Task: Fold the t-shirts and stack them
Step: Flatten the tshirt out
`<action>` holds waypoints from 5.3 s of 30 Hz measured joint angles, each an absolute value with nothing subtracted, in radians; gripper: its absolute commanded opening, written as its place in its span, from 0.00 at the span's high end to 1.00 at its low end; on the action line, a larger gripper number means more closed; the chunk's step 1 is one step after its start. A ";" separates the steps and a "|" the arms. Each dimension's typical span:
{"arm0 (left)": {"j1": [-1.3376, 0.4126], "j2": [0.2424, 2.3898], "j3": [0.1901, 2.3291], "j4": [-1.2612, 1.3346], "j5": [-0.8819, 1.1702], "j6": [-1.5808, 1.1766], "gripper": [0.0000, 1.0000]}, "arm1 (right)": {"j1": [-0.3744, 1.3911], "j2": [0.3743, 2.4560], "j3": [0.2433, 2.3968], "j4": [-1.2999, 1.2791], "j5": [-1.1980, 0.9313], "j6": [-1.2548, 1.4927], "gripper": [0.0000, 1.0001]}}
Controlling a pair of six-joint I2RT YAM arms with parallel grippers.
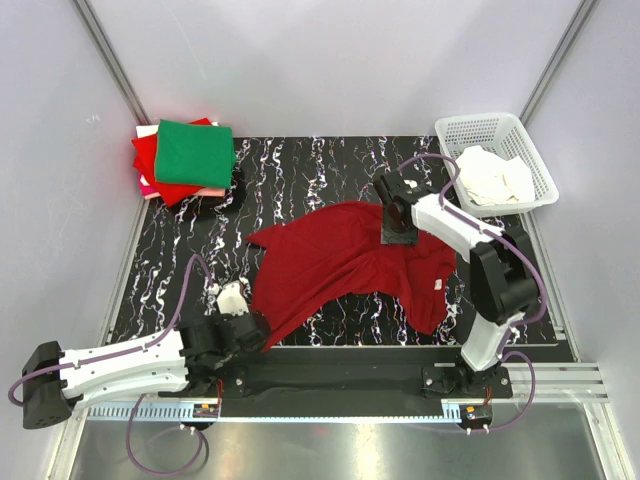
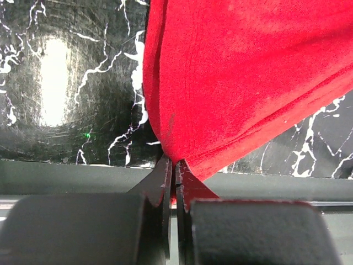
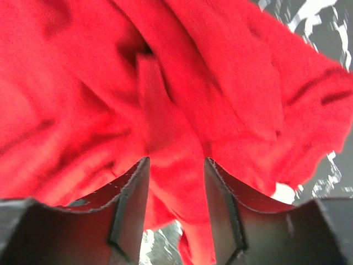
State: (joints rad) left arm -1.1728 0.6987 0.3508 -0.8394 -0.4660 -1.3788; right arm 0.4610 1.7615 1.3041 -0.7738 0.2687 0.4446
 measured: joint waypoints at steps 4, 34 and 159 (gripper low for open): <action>-1.173 0.687 0.350 -0.836 -0.477 -1.378 1.00 | 0.454 1.853 1.399 -0.772 0.257 0.441 0.45; -1.174 0.696 0.333 -0.821 -0.510 -1.378 1.00 | 0.444 1.841 1.425 -0.791 0.238 0.431 0.74; -0.786 0.937 1.424 -0.666 -0.556 -0.105 1.00 | 0.383 1.819 2.269 -0.538 0.235 0.054 0.98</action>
State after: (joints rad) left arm -0.7860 0.9367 1.4242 -0.6659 -0.5564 -0.1051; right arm 0.3832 1.8187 2.2692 -0.5381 0.2352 0.0540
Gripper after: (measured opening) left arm 0.021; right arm 0.011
